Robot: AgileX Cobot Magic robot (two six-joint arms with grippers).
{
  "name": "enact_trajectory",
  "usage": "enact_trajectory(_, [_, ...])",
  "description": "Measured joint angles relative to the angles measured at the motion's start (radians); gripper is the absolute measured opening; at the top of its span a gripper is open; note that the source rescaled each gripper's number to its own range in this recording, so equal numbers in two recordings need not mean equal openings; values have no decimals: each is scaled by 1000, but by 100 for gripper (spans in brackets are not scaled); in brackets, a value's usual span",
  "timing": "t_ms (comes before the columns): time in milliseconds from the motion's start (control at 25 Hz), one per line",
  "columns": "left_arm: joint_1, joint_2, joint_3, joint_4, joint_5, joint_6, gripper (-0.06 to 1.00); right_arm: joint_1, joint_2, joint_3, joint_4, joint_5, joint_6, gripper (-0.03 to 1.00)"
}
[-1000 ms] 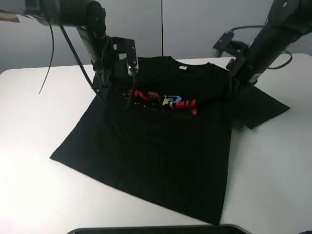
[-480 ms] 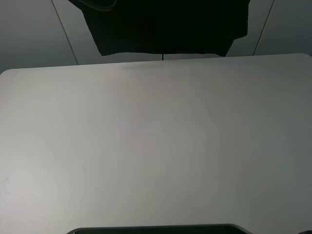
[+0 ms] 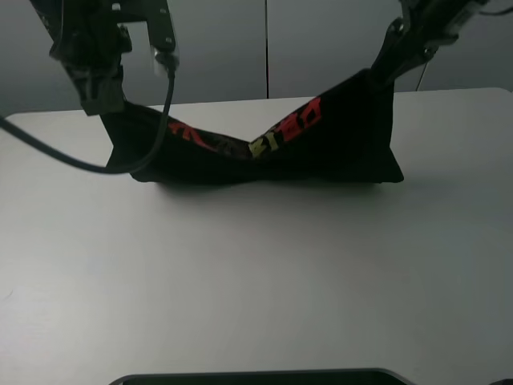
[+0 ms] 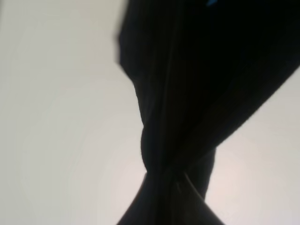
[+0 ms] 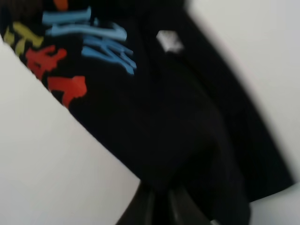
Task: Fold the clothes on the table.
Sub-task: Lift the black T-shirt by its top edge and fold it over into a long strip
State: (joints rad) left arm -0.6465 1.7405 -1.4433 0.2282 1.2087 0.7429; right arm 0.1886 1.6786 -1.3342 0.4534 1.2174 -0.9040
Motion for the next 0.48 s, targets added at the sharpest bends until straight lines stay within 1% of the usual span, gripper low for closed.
enact_trajectory(80, [-5, -48, 180, -19, 3, -17, 2, 0, -3, 155, 22, 2, -30, 0])
enact_trajectory(160, [-5, -99, 326, -46, 3, -26, 2, 0, -15, 313, 40, 1, -51, 0])
enact_trajectory(280, [-9, -167, 499, -80, -2, -28, 2, 0, -45, 471, 72, -58, -76, 0])
enact_trajectory(360, [-10, -203, 566, -100, -45, -28, 2, 0, -63, 502, 89, -106, -80, 0])
enact_trajectory(480, [-10, -230, 593, -90, -165, -28, 2, 0, -75, 501, 116, -198, -89, 0])
